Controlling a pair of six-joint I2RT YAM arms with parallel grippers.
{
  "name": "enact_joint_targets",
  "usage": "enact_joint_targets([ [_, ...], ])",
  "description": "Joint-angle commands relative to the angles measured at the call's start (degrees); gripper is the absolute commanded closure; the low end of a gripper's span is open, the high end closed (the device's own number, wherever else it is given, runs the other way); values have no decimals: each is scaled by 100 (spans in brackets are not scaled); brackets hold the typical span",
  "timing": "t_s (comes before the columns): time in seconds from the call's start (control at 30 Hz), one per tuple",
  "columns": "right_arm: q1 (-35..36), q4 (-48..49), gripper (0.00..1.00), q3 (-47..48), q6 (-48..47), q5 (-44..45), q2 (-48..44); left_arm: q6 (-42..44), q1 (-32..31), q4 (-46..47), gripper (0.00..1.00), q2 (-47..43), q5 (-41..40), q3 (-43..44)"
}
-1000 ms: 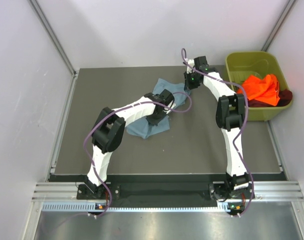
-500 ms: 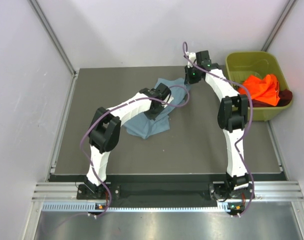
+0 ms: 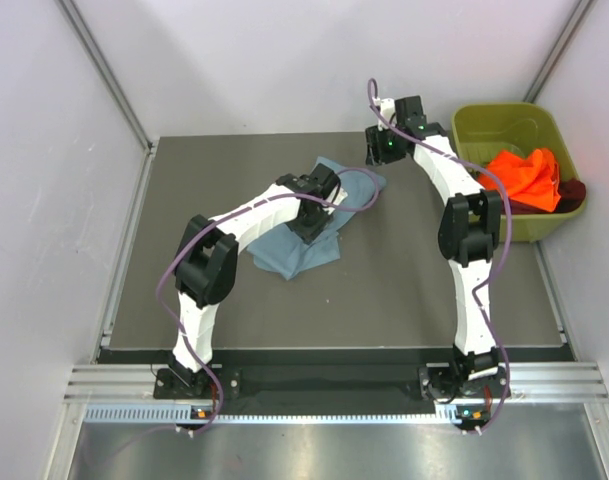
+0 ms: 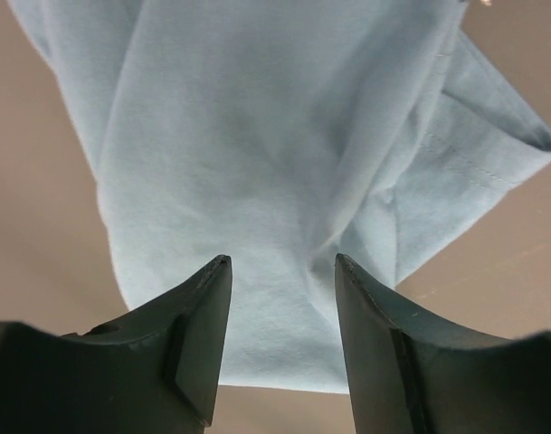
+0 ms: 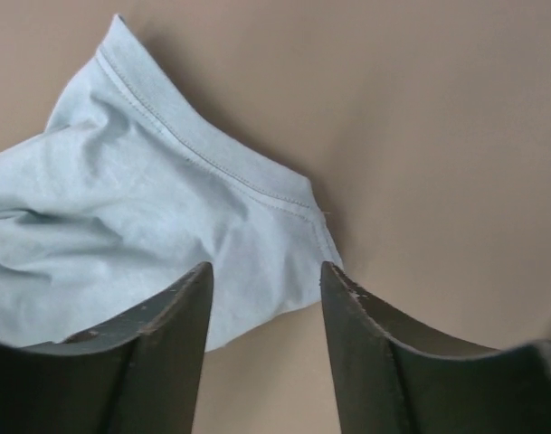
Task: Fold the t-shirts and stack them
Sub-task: Flatten the tshirt out
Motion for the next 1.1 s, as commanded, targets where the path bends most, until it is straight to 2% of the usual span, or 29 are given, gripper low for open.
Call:
enact_joint_targets([
  [0.0, 111, 106, 48, 83, -37, 138, 59, -102, -28, -98, 45, -238, 270, 16],
  [0.2, 182, 159, 48, 189, -81, 173, 445, -173, -72, -150, 49, -71, 455, 42],
  [0.23, 190, 159, 48, 206, -90, 182, 507, -181, -72, -159, 55, -45, 446, 33],
  [0.37, 261, 185, 50, 303, -81, 129, 788, -164, -72, -133, 69, 17, 411, 15],
  [0.47, 296, 168, 61, 303, -98, 68, 859, -138, -72, -124, 79, -27, 376, 7],
  [0.5, 305, 150, 70, 286, -116, 33, 859, -129, -72, -124, 81, -44, 350, 7],
  [0.57, 331, 142, 82, 259, -142, -38, 841, -102, -81, -107, 95, -70, 297, -11],
  [0.6, 322, 133, 93, 259, -177, -47, 832, -94, -81, -115, 100, -88, 288, -28],
  [0.67, 331, 142, 100, 259, -204, -20, 763, -76, -81, -107, 100, -141, 218, -20],
  [0.8, 313, 124, 100, 312, -213, -11, 534, -32, -63, -89, 100, -273, 112, 24],
  [1.07, 322, 159, 100, 531, -125, -178, -510, 73, -63, -107, 100, -685, 42, 121],
])
